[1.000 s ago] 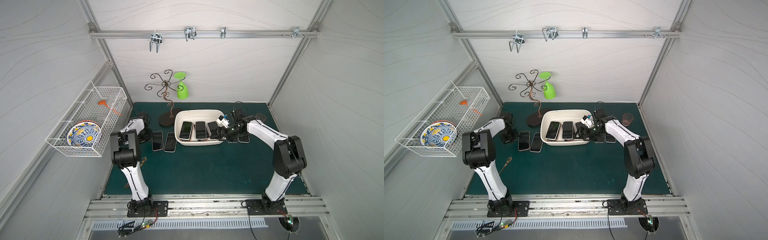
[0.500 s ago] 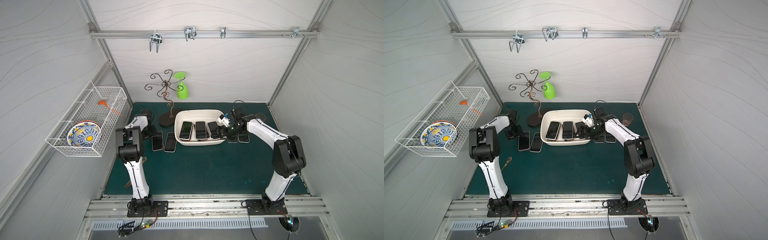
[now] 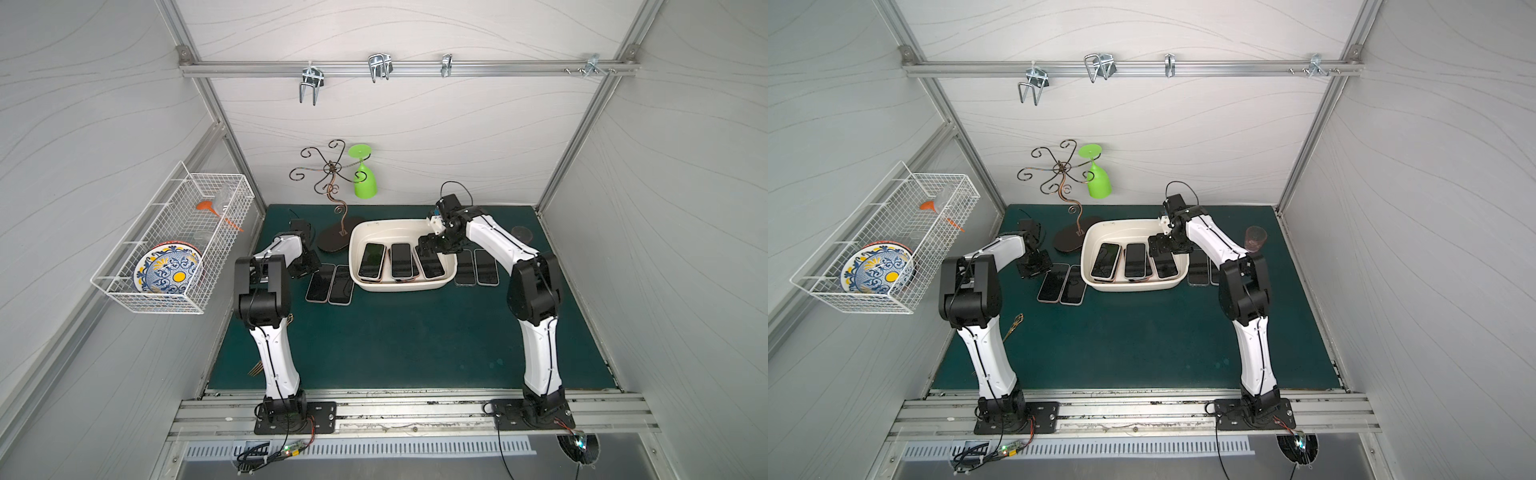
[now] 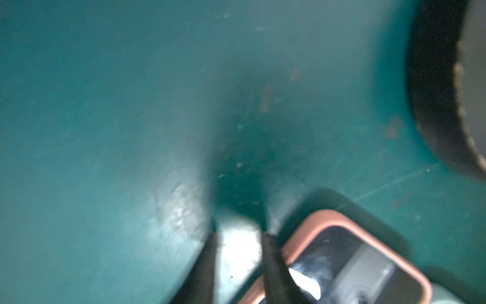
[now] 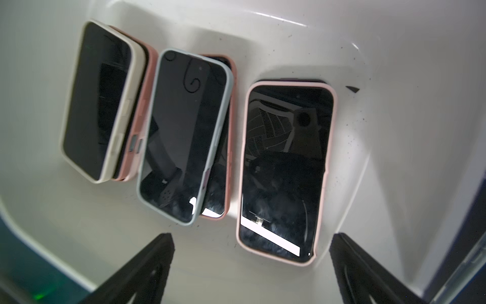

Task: Take the phone out of the storage box
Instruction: Adjust the phone at the center of the board.

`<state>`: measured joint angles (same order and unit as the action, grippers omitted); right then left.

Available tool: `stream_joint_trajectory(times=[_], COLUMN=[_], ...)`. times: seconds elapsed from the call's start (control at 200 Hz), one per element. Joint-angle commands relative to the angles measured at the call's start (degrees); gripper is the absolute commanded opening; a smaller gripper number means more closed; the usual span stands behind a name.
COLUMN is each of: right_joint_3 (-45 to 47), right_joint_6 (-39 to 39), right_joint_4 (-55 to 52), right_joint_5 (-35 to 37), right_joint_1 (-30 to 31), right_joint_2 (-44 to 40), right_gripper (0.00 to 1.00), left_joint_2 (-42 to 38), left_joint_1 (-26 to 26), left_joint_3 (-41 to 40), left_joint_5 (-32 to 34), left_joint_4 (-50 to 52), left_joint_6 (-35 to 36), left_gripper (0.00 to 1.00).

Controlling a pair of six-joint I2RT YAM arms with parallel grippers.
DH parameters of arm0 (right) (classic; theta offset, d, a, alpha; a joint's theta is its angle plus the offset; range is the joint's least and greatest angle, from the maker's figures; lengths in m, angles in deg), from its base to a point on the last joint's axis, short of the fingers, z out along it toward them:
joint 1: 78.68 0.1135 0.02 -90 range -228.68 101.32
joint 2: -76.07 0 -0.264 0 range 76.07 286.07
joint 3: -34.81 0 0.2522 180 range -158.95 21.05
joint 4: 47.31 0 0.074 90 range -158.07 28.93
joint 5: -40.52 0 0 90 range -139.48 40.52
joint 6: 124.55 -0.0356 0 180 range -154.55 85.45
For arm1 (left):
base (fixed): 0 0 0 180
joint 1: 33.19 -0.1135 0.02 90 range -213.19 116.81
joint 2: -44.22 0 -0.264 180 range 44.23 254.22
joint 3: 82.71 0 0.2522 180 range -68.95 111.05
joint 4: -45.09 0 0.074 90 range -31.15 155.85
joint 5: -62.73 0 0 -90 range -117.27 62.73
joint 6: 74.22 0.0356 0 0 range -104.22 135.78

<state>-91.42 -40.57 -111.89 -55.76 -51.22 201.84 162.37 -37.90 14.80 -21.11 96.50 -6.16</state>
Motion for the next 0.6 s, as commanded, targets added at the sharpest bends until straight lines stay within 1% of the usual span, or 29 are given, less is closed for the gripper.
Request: stream_joint_trajectory(times=[0.0,0.125,0.17,0.215,0.435,0.595], right_joint_3=[-4.64,-8.21,-9.24,-9.98,-11.37,-12.17], right_joint_6=[4.03,5.81,6.27,6.94,7.60,7.69], right_joint_4=[-5.74,-6.32,-6.37,-6.40,-6.36,-6.10], right_joint_5=[8.63,13.25,15.19,15.55,19.26,17.65], right_joint_1=[1.87,2.72,2.94,3.12,3.47,3.41], right_joint_2=[4.76,8.26,9.13,9.85,13.05,15.27], right_gripper=[0.99,0.99,0.98,0.98,0.99,0.99], left_joint_2=[-3.56,-7.30,-8.65,-9.63,-14.57,-18.15], left_joint_1=[-0.44,-0.99,-1.17,-1.46,-2.23,-2.21], left_joint_3=[-0.06,0.89,1.25,1.95,4.16,4.14], left_joint_5=[0.16,1.38,2.07,2.05,0.21,-2.66], left_joint_4=[3.50,5.28,5.98,6.50,8.20,8.07], left_joint_6=[-0.72,-0.47,-0.18,0.17,0.84,0.66], left_gripper=[0.47,0.58,0.60,0.62,0.64,0.64])
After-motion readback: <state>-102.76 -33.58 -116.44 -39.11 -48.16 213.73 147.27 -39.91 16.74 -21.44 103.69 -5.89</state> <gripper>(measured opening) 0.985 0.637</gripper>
